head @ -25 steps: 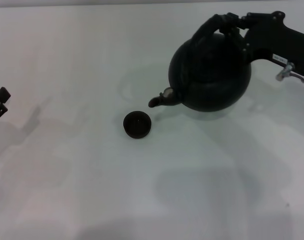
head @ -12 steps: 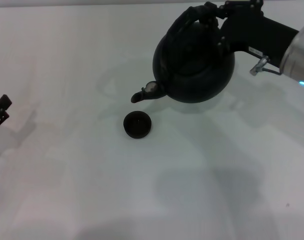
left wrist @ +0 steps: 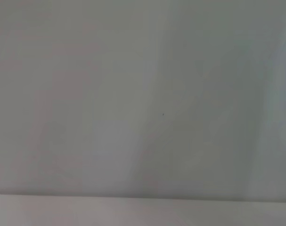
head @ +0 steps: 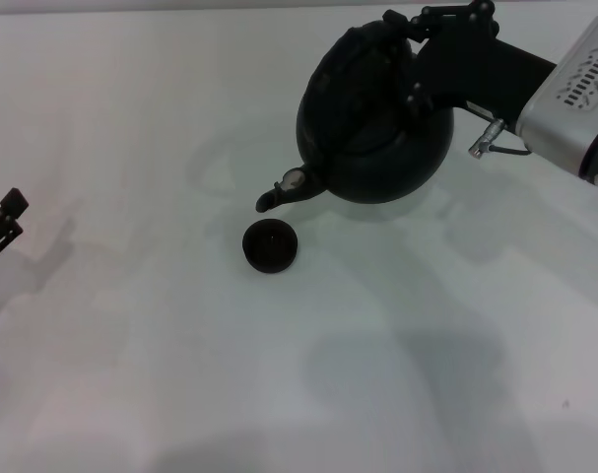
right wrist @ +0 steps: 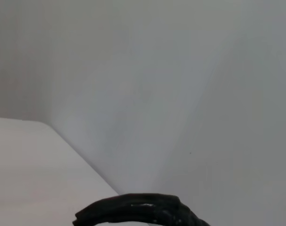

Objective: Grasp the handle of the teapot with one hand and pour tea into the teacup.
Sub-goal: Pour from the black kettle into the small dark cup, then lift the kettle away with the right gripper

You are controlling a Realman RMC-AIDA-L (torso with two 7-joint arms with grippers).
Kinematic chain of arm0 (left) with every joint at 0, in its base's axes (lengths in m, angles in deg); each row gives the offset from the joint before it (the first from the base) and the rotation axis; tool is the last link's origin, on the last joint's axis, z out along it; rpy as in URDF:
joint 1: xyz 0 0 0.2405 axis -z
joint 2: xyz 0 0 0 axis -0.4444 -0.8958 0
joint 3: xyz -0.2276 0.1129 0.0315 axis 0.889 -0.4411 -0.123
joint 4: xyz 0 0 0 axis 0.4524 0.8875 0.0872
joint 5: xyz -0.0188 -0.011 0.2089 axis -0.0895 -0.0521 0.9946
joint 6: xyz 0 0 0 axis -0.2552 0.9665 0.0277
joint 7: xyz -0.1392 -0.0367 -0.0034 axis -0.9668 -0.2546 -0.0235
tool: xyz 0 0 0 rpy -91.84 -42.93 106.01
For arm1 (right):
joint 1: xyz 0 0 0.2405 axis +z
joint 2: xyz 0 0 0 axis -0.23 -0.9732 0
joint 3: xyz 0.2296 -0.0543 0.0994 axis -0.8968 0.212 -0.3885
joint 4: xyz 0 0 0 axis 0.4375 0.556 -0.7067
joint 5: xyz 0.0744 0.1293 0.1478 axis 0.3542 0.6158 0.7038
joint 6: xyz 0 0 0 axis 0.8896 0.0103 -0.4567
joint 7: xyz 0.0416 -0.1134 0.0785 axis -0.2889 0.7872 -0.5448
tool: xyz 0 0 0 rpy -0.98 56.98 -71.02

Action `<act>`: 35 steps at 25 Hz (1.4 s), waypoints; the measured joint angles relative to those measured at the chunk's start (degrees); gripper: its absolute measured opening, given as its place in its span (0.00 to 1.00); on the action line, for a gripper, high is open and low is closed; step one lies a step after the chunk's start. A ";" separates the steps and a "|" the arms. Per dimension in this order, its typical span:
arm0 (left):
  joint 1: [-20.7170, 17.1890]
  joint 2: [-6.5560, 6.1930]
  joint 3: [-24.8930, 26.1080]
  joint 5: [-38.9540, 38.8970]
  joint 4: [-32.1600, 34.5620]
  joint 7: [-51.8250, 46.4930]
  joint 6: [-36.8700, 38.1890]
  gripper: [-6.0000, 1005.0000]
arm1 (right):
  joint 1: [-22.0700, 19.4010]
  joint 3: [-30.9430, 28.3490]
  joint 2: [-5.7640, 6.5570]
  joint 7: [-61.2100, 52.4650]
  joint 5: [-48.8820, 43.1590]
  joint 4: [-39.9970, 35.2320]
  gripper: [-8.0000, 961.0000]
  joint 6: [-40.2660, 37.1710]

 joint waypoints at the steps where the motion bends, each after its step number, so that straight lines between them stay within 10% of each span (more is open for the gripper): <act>1: 0.02 0.00 0.00 0.00 0.00 0.00 0.01 0.87 | 0.00 0.08 0.00 0.27 -0.01 0.00 0.15 0.07; 35: 0.97 0.00 -0.01 -0.06 0.00 0.00 1.37 0.87 | 1.06 4.78 -0.14 11.07 -0.03 0.83 0.13 7.74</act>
